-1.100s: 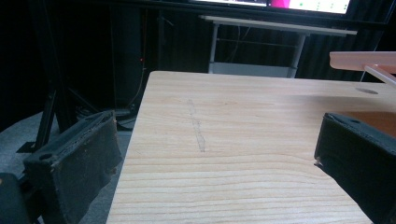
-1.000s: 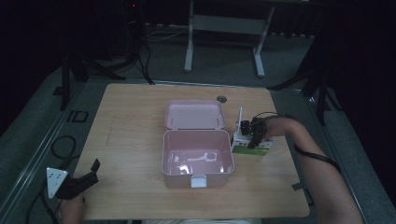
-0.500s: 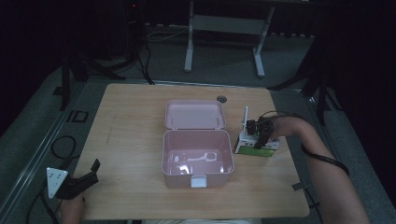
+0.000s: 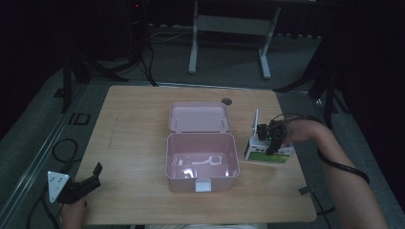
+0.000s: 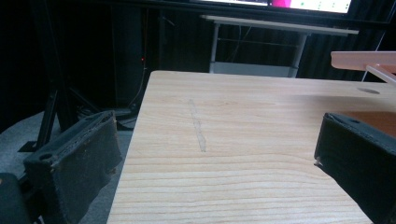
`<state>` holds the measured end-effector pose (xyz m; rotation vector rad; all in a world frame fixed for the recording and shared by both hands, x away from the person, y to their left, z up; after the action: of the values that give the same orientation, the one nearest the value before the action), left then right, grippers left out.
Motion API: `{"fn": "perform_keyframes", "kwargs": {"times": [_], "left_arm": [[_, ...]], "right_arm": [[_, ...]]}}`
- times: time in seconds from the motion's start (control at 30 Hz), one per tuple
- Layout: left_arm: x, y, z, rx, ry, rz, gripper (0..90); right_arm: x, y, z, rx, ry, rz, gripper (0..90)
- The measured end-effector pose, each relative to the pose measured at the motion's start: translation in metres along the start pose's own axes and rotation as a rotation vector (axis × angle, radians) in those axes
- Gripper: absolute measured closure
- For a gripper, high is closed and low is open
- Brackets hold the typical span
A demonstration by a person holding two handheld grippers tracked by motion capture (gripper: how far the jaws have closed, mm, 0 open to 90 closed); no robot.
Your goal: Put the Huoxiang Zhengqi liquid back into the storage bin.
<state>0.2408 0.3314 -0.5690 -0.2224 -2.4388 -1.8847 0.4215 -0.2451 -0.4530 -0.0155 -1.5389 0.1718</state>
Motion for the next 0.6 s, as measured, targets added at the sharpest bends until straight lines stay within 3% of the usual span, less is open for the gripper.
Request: {"fn": "perform_keyframes", "kwargs": {"times": [0.13, 0.33, 0.5, 0.6], "left_arm": [[0.0, 0.0, 0.0, -0.001, 0.001, 0.001, 0.3], [0.0, 0.0, 0.0, 0.001, 0.002, 0.0, 0.3], [0.0, 0.0, 0.0, 0.002, 0.003, 0.0, 0.2], [0.0, 0.0, 0.0, 0.003, 0.004, 0.0, 0.3]], "right_arm": [[0.013, 0.0, 0.007, -0.007, 0.007, -0.013, 62.4], [0.034, 0.004, 0.019, -0.007, -0.022, 0.02, 62.4], [0.061, 0.013, 0.03, -0.013, -0.041, -0.015, 62.3], [0.069, 0.016, 0.034, -0.007, -0.051, -0.016, 62.3]]}}
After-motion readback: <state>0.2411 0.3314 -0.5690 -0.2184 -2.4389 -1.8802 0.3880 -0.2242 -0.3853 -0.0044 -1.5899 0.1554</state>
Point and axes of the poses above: each handheld gripper's, and its own axes: x roughly backward along the jaws, y roughly out of its top, z roughly to its left, the point moved 3 cm from there along -x, roughly forward along the jaws, and after that the axes turned 10 degrees about x, right-handed, at the moved point
